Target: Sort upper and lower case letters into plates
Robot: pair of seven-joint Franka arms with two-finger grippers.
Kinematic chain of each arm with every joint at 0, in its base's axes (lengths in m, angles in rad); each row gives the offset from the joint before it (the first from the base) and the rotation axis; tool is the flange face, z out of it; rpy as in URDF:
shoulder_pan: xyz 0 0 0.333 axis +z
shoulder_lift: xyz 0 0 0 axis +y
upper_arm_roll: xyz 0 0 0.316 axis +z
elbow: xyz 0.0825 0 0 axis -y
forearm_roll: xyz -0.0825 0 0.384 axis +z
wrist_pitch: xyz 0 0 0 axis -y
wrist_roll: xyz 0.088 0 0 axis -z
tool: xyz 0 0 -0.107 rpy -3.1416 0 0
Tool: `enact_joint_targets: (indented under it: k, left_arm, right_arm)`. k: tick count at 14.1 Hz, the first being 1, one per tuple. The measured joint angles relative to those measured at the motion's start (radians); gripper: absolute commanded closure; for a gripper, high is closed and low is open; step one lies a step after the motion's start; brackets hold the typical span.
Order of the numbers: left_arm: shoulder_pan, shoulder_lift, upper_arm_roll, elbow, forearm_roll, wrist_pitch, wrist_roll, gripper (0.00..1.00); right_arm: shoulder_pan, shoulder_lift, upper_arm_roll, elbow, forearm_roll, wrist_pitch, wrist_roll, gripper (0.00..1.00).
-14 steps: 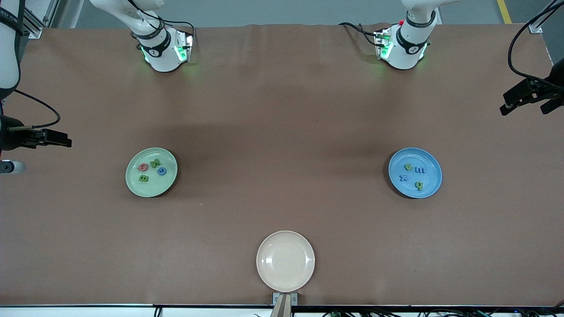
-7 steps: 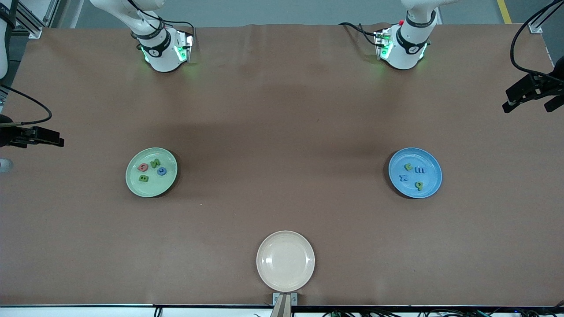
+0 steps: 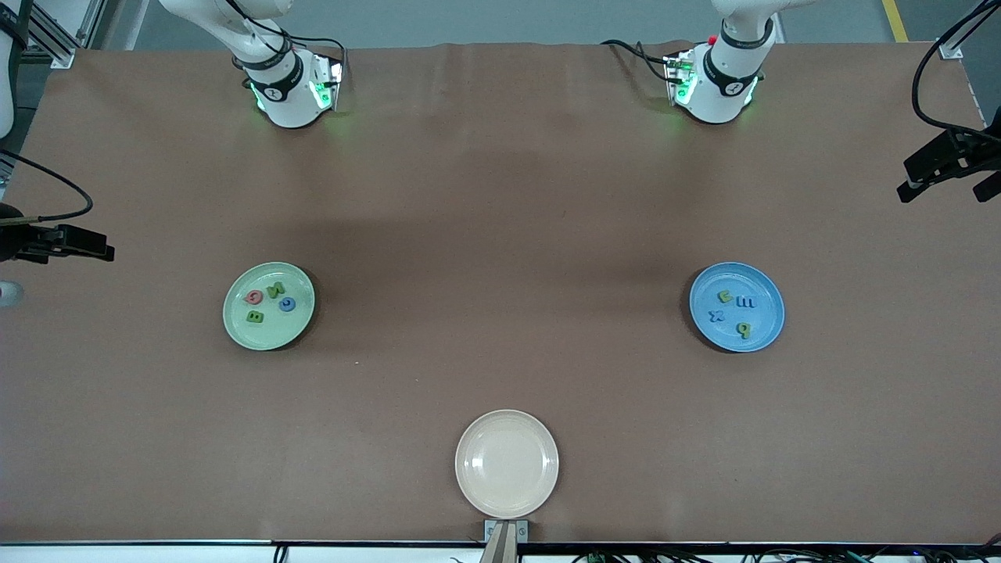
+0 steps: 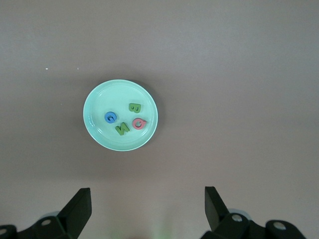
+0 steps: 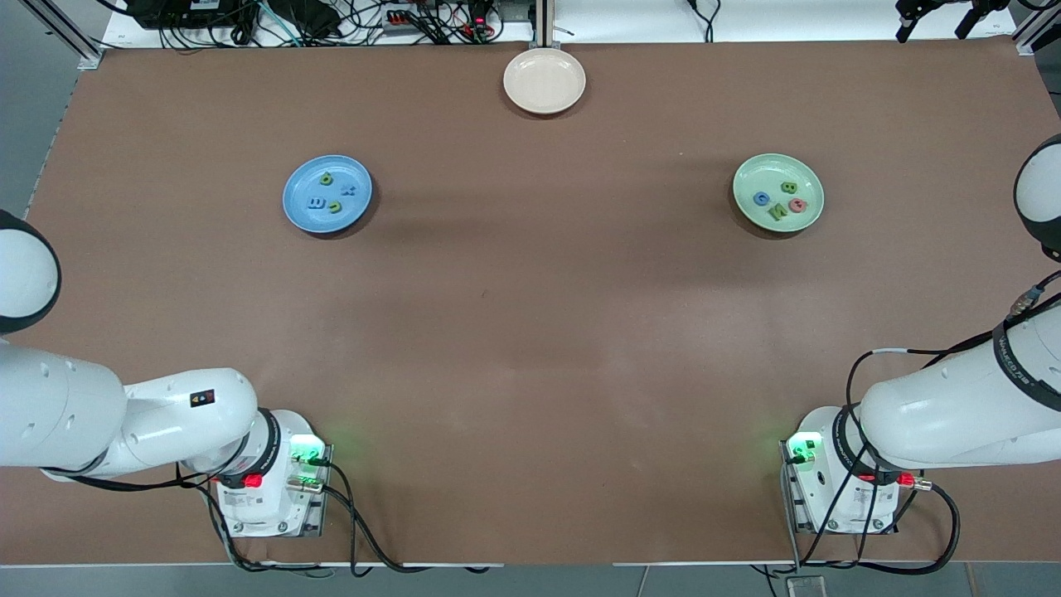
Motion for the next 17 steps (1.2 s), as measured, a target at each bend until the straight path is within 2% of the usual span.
enact_joint_targets:
  k: [4,12,14,17]
  left_arm:
    - [0.003,0.014,0.002,0.006,0.000,-0.003,0.000,0.00]
    - [-0.016,0.017,0.012,0.013,0.000,-0.004,0.000,0.00]
    - [-0.094,0.017,0.084,0.015,0.000,-0.004,0.000,0.00]
    - [-0.266,0.017,0.265,0.017,0.000,-0.005,0.000,0.00]
  right_arm:
    - [0.007,-0.032,0.006,-0.018,0.000,-0.009,0.000,0.00]
    - [0.007,-0.245,0.005,-0.223,0.000,0.042,0.000,0.00]
    - [0.007,-0.281,0.005,-0.235,0.000,0.026,0.000,0.00]
    - [0.007,-0.309,0.007,-0.235,0.000,0.012,0.000,0.00]
